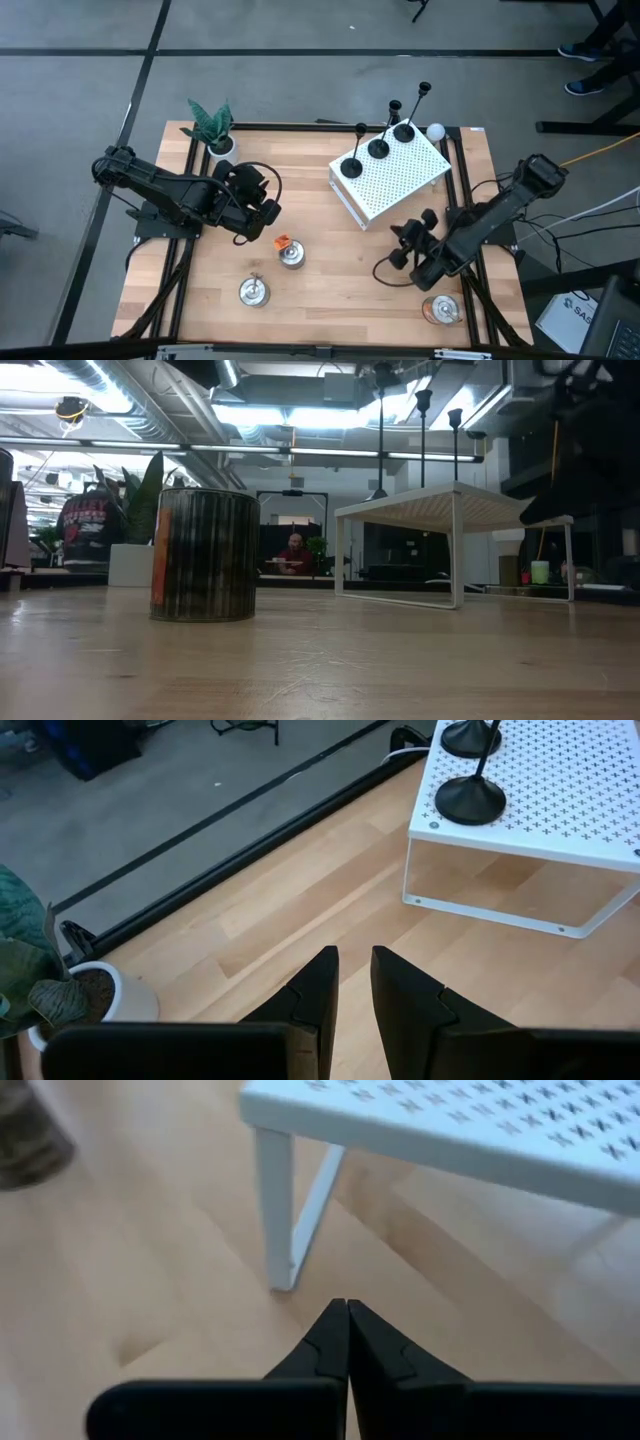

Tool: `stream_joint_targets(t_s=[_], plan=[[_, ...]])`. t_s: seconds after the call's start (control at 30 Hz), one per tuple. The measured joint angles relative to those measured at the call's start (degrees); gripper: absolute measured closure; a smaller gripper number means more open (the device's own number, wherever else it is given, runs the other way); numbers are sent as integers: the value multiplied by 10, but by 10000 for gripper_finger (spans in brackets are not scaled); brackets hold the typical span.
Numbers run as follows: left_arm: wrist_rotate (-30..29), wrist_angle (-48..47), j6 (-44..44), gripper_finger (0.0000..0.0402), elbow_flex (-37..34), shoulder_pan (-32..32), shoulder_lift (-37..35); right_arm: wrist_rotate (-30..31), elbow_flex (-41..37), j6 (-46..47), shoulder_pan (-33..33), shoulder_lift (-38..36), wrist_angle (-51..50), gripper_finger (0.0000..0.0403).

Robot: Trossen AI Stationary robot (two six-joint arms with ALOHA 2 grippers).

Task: Pick & Place candle stick holders
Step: Adjust the shelf

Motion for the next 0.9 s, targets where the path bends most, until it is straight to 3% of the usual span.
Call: stream_joint_targets(t_s=[0.37, 0.9], plan=[[0, 0, 0, 343, 0, 0, 0, 92, -52, 28, -5, 81, 161, 399], [1, 0, 22, 343, 0, 0, 45, 122, -61, -5, -62, 180, 290, 399]])
